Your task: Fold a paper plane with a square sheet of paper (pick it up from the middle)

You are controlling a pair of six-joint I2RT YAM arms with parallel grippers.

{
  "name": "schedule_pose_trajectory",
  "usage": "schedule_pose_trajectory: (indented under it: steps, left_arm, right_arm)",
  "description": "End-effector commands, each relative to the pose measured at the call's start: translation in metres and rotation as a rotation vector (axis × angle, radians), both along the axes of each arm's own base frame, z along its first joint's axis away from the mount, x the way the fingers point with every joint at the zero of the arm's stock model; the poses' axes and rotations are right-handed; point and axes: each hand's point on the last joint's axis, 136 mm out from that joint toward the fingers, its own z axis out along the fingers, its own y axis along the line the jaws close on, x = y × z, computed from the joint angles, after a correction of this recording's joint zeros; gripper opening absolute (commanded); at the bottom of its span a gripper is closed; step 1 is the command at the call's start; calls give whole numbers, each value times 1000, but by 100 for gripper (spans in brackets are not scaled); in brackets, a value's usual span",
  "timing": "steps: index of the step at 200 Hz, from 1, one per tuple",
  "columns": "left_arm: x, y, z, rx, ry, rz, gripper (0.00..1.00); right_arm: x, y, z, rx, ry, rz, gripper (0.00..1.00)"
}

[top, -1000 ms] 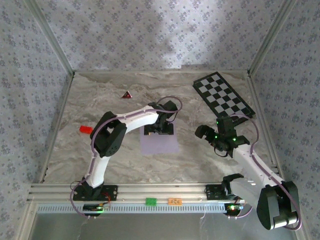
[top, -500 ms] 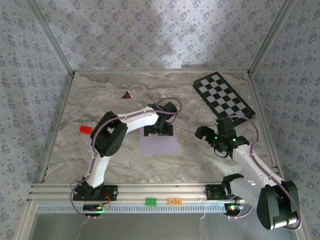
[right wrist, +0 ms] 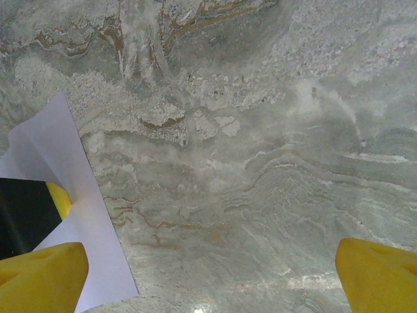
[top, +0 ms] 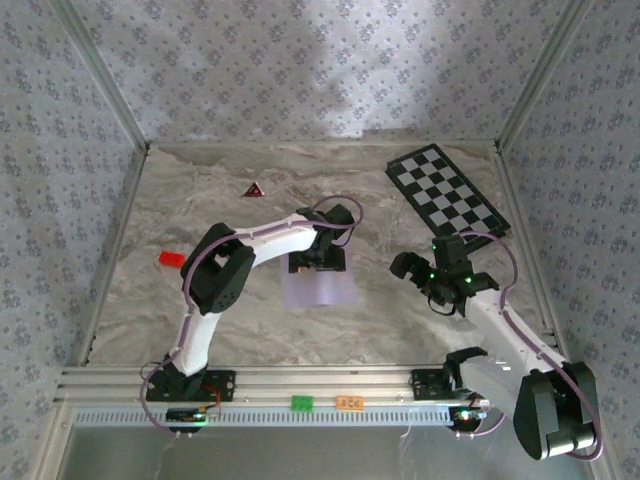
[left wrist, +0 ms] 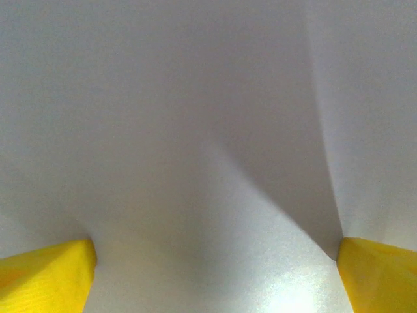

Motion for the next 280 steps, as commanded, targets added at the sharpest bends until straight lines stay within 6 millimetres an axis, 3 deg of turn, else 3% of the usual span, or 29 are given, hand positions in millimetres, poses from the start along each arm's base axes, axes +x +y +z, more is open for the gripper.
schedule_pose_trajectory:
  steps: [1,46,71,100,124,173,203,251,280]
  left_arm:
    - [-18,14,-32,71,77,-8,89]
    - [-13,9,-11,34,35,-33,82]
    - [-9,6,7,-9,-18,-49,67]
    - [-6,9,27,-57,-99,-49,64]
    - [-4,9,42,-112,-161,-52,54]
    - [-4,22,59,-194,-210,5,51]
    - [-5,20,79,-254,-227,-14,51]
    - [-5,-2,122,-640,-240,-33,54]
    - [-11,-3,128,-847,-202,-16,54]
  right_arm:
    - [-10,-1,-6,3,37,-7,100]
    - [-9,1,-2,12,31,-7,100]
    - [-10,1,-2,14,33,-11,100]
    - [-10,3,-1,21,34,-15,100]
    - [-9,5,1,28,32,-17,100]
    - [-9,4,4,35,31,-36,100]
    - [-8,4,7,39,23,-40,100]
    - [1,7,25,86,-35,-56,100]
    - [15,14,52,223,-214,-46,100]
